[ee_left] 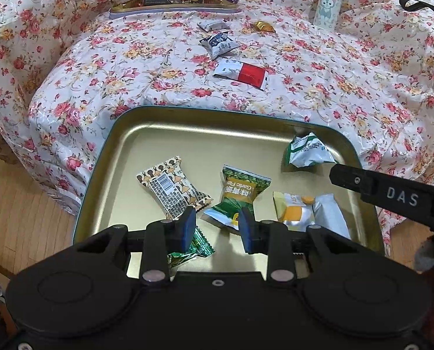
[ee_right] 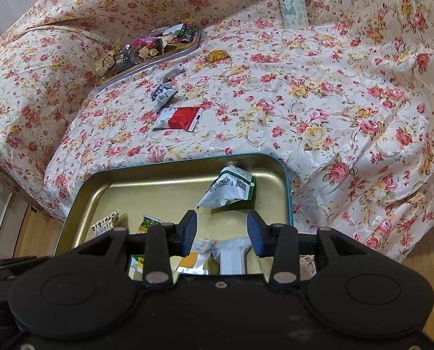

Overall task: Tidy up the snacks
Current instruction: 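Open the left tool dropping the garlic packet while the right tool releases the wrapper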

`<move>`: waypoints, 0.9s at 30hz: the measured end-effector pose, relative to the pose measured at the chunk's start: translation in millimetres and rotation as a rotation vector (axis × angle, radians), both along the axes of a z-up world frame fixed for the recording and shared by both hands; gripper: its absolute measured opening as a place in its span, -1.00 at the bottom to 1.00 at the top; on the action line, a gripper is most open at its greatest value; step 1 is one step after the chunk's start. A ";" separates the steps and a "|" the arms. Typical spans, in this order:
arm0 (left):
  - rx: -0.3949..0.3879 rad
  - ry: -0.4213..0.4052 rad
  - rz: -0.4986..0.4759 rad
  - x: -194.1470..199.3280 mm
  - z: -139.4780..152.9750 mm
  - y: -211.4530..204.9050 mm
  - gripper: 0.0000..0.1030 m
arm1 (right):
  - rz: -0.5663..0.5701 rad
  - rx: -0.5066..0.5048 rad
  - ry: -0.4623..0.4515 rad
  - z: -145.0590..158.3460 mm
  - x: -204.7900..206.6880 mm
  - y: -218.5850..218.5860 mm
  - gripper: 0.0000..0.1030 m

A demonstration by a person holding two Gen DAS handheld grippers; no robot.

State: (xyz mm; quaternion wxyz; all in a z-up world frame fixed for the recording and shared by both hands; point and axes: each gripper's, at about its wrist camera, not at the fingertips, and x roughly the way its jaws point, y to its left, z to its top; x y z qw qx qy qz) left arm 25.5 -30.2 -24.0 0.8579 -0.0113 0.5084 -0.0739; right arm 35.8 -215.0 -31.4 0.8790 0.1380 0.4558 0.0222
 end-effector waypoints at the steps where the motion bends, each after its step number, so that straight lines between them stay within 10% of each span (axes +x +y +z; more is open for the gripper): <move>1: 0.002 -0.001 0.001 -0.1 0.2 0.2 -0.22 | 0.005 -0.001 -0.004 1.6 -1.5 0.8 -0.19; 27: 0.088 -0.013 0.083 0.0 0.8 7.4 -0.22 | 0.113 -0.076 -0.013 10.6 -22.8 23.2 -0.19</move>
